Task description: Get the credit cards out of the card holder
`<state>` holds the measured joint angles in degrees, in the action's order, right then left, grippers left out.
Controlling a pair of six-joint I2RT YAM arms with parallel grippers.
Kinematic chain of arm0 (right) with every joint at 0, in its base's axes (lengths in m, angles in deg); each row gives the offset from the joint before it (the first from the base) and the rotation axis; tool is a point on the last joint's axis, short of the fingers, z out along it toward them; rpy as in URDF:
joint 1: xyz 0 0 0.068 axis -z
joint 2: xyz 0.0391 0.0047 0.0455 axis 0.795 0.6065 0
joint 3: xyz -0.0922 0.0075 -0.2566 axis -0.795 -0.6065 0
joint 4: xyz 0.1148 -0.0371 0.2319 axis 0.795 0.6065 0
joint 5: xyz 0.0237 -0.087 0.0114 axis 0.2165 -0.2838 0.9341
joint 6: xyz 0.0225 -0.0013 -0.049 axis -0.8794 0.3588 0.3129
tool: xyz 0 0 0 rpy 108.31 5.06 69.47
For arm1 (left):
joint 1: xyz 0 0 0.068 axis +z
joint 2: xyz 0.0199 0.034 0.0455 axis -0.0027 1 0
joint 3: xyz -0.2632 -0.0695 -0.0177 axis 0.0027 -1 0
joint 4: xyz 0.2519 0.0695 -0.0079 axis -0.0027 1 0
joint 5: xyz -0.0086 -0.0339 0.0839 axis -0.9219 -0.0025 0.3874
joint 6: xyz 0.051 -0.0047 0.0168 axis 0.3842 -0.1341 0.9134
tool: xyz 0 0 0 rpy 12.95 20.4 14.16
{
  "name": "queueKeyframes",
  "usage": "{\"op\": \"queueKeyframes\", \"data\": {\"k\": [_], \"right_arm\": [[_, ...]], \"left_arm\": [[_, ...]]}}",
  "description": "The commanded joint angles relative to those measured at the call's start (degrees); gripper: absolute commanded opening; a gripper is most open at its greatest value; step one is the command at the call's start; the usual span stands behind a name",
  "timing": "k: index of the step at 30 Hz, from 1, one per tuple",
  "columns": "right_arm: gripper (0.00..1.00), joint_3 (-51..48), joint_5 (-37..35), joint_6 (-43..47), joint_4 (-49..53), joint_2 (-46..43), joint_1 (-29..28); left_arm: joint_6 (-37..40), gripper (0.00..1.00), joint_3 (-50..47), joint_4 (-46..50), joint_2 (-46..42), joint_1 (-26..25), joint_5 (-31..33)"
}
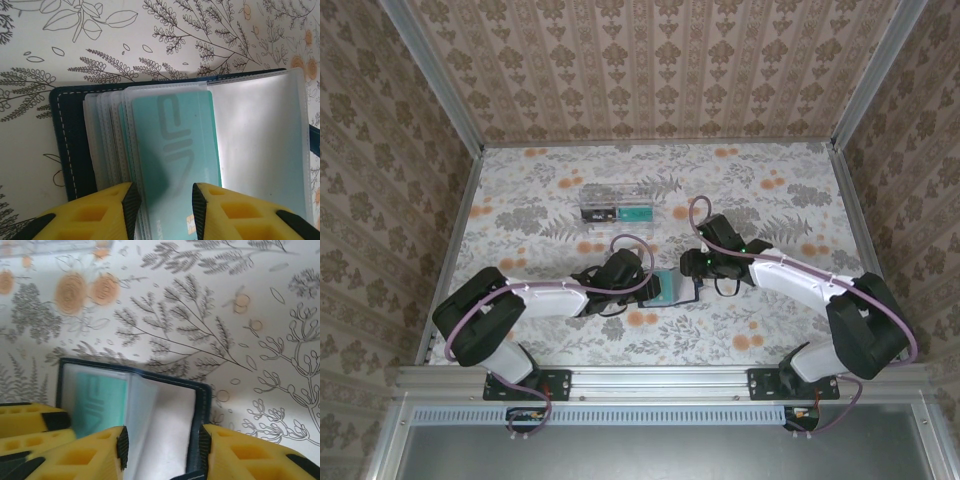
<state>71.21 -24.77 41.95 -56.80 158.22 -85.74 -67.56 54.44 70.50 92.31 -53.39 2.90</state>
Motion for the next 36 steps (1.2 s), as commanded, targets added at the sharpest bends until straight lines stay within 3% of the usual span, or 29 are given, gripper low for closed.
{"op": "queueKeyframes", "data": {"k": [1,14,36], "right_arm": [[0.41,3.5,-4.0,1.2,4.3,-0.9,-1.9],[0.22,9.5,6.3,-3.6,-0.8,8.4,-3.1],[0.19,-3.2,17.7,-8.9,-10.1,10.2,-0.6]], "left_arm": [[1.0,0.38,1.0,2.0,1.1,-0.4,0.7],[1.0,0.38,0.9,1.8,1.4,-0.6,0.8],[1.0,0.37,0.8,2.6,1.5,-0.6,1.4]]}}
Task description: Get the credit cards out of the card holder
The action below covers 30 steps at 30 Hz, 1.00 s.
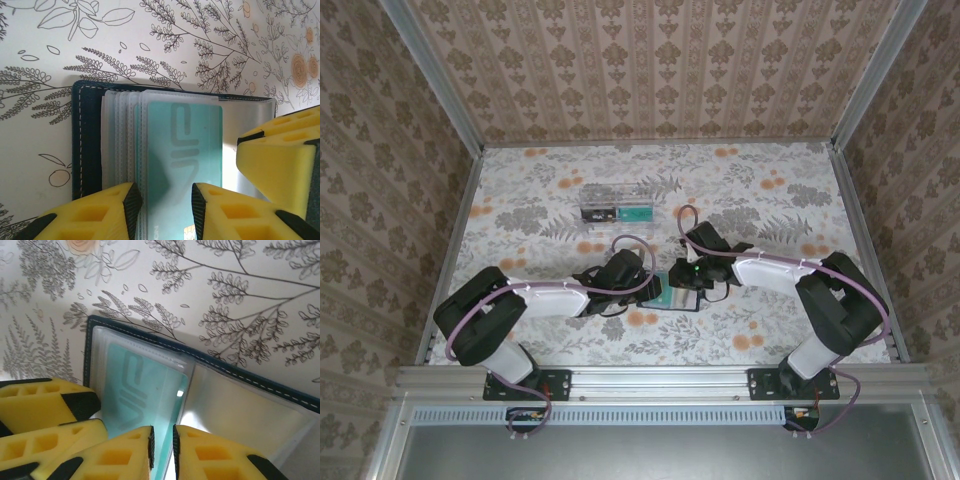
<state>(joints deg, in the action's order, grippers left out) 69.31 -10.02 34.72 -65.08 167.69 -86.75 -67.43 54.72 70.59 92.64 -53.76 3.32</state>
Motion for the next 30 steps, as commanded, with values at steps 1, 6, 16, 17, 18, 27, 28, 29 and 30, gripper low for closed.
{"op": "queueKeyframes", "data": {"k": [1,6,16,17,18,27,28,29,30], "right_arm": [[0.19,-1.5,2.8,-1.6,-1.8,0.5,0.5],[0.18,-1.1,1.6,-1.1,0.1,-0.2,0.9],[0.23,2.2,-2.9,-0.5,8.1,-4.5,-1.7],[0.23,2.4,-3.4,-0.5,8.6,-4.6,-2.1],[0.24,2.5,-4.1,-0.4,9.3,-4.8,-2.6],[0.21,-0.5,-5.1,-1.8,7.7,-4.5,-3.8],[0.21,-1.1,-4.8,-2.1,6.7,-4.2,-3.7],[0.20,-1.4,-4.6,-2.4,5.9,-4.0,-3.6],[0.17,-1.8,-4.0,-2.5,4.8,-3.6,-3.5]], "left_arm": [[0.8,0.37,0.6,2.5,1.1,-0.2,1.1],[0.8,0.37,0.5,2.6,1.1,-0.2,1.2],[0.7,0.36,0.6,2.9,1.2,-0.3,1.9],[0.7,0.36,0.5,2.9,1.1,-0.3,1.9],[0.7,0.36,0.5,2.8,1.2,-0.3,1.8],[0.6,0.36,-0.1,2.7,0.5,-0.3,2.2],[0.5,0.36,-0.2,2.7,0.4,-0.3,2.1],[0.6,0.36,-0.2,2.7,0.4,-0.3,2.2],[0.5,0.36,-0.2,2.8,0.4,-0.3,2.1]]}}
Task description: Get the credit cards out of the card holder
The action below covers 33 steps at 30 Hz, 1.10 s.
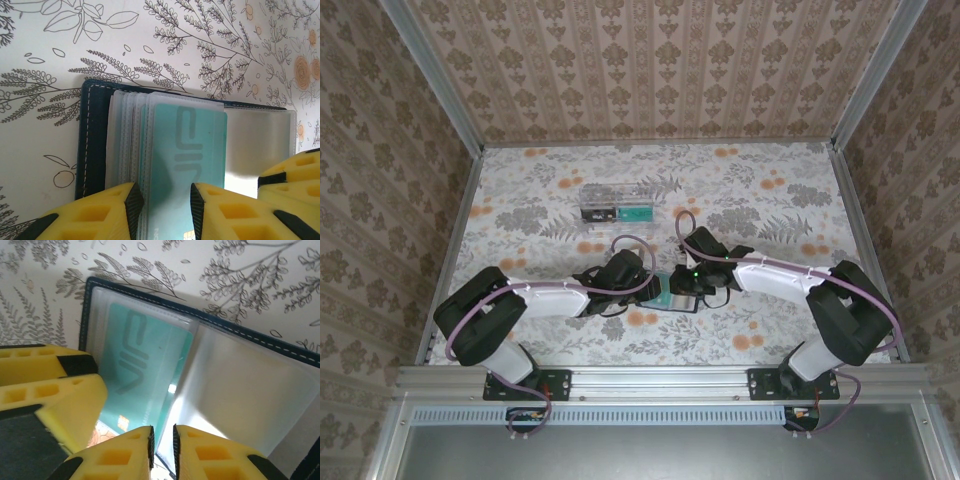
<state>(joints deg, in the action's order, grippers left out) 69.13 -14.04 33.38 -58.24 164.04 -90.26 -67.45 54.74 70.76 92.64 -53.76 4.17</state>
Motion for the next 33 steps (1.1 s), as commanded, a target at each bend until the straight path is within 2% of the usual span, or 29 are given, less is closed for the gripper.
{"op": "queueKeyframes", "data": {"k": [1,22,33], "right_arm": [[0.16,-1.8,0.7,-1.3,-3.0,0.6,0.2],[0.21,-6.6,10.5,-6.5,-17.6,5.8,4.6],[0.16,-7.5,12.7,-7.7,-20.8,6.9,5.5]], "left_arm": [[0.5,0.36,-0.1,2.7,0.4,-0.3,1.1],[0.4,0.35,0.1,2.7,1.0,-0.7,0.9],[0.3,0.34,0.4,2.5,1.8,-1.0,0.7]]}}
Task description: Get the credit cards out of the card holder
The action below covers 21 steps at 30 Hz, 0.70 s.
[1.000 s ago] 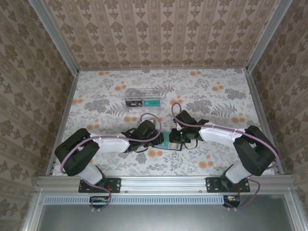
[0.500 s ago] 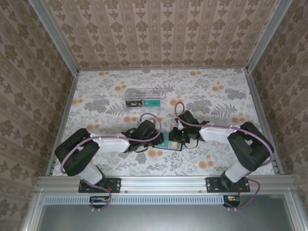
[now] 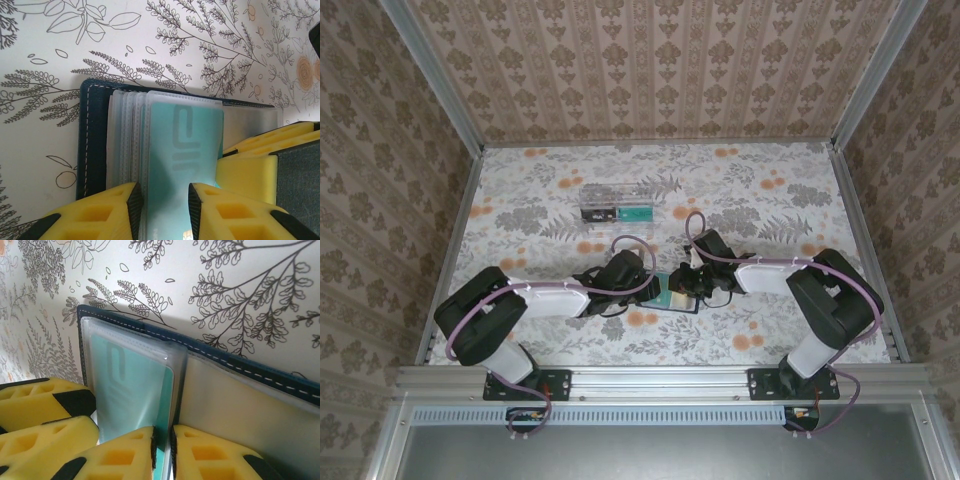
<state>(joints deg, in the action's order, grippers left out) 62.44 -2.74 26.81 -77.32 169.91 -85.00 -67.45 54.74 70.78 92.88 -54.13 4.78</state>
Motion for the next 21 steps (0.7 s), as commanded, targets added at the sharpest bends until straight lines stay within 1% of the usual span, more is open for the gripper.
{"op": "queueKeyframes", "data": {"k": [1,2,5,10,12,21], "right_arm": [[0.14,-0.9,1.4,-1.1,-1.7,0.8,0.3],[0.14,-1.1,1.3,-1.1,-1.7,0.7,0.3],[0.06,-1.7,1.3,-0.8,-1.5,0.1,0.9],[0.00,-3.3,1.5,-0.1,-1.6,-0.6,2.5],[0.00,-3.7,1.7,0.1,-1.7,-0.8,3.0],[0.00,-5.8,2.2,1.5,-0.8,-2.8,5.5]], "left_arm": [[0.3,0.34,0.4,2.4,1.6,-0.6,0.2],[0.2,0.34,0.4,2.5,1.6,-0.6,0.3],[-0.2,0.32,0.2,3.0,1.6,-0.6,0.9],[-1.3,0.25,0.2,5.0,1.6,-0.4,2.6],[-1.8,0.22,0.1,5.9,1.6,-0.3,3.2],[-3.5,0.17,-1.2,7.2,1.5,0.7,4.7]]}}
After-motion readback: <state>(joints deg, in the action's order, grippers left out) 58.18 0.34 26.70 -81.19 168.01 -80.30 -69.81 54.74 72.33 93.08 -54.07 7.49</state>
